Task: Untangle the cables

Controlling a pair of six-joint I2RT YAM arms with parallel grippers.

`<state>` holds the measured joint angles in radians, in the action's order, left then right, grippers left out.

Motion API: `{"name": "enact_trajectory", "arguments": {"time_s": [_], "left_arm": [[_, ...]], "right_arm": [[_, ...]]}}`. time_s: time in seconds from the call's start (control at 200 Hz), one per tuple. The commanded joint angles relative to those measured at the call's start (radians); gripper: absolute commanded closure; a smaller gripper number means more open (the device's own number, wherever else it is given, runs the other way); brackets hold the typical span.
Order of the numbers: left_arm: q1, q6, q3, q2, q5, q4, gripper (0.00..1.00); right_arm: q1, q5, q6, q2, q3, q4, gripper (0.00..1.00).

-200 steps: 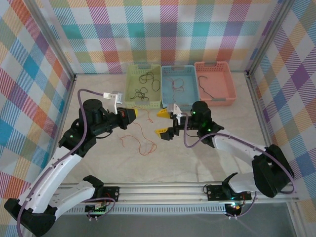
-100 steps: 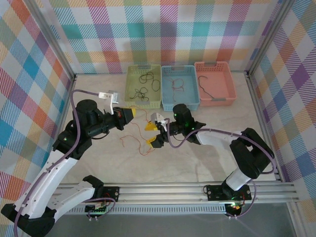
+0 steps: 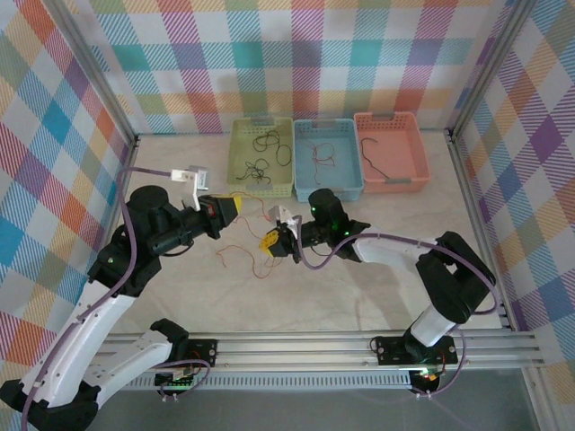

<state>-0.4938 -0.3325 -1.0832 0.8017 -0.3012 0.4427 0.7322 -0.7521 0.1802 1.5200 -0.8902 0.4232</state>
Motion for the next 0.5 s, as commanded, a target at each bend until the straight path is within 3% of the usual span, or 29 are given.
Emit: {"name": "enact_trajectory", "arguments": {"time_s": [0.0,0.09,0.13,0.18,0.275,0.495], "left_arm": [[0.011,0.016,0.031,-0.014,0.044,0.022,0.29],[0.012,0.016,0.072,-0.037,0.108,0.032,0.17],[0.011,0.014,0.096,-0.054,0.146,0.032,0.05],[0.011,0.01,0.131,-0.078,0.198,0.03,0.0],[0.011,-0.007,0.189,-0.117,0.288,0.02,0.0],[0.011,-0.007,0.303,-0.204,0.361,-0.025,0.0]], "right_arm": [[-0.049,0.091,-0.011,-0.102,-0.023,0.063,1.0],[-0.086,0.171,-0.001,-0.149,-0.101,0.016,1.0],[-0.105,0.204,-0.002,-0.157,-0.148,-0.002,1.0],[-0.131,0.232,-0.007,-0.155,-0.215,-0.013,1.0],[-0.174,0.264,-0.015,-0.12,-0.371,-0.057,1.0],[-0.227,0.343,-0.018,-0.002,-0.637,-0.078,1.0]]}}
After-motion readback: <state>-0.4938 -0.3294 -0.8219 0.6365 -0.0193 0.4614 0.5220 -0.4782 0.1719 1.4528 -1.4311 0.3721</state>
